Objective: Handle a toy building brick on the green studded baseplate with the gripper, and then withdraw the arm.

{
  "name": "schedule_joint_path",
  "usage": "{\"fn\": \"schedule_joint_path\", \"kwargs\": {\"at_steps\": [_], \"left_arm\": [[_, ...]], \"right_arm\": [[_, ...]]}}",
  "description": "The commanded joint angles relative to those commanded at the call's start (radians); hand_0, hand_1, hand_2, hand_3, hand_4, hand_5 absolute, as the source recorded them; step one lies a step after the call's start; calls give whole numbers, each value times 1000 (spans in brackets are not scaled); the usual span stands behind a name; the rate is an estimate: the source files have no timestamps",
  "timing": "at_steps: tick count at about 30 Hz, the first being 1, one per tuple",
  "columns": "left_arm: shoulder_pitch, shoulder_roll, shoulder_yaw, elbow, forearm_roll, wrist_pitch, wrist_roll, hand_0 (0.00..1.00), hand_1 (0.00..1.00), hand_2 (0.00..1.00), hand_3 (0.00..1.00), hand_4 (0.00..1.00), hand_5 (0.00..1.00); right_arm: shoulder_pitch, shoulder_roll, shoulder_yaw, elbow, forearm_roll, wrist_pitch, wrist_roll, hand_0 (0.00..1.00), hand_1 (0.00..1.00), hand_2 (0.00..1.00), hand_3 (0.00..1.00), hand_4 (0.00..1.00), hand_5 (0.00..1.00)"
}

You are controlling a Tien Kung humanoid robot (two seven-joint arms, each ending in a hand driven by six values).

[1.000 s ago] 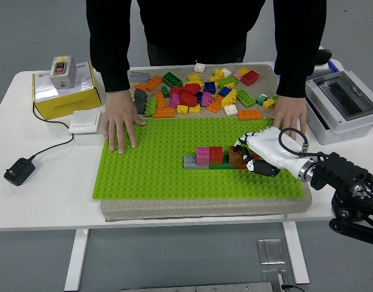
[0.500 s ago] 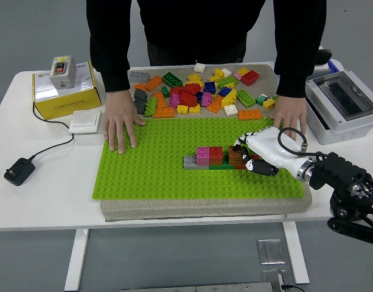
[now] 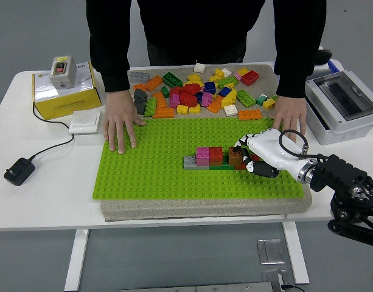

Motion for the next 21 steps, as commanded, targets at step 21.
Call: {"fn": "schedule_joint_path", "kwargs": {"at_steps": [21], "left_arm": [[3, -2, 7, 0, -7, 3, -1, 669, 652, 568, 629, 123, 712]], "right_arm": [[-6, -12, 39, 21, 41, -10, 10, 110, 171, 723, 672, 2, 427]]}}
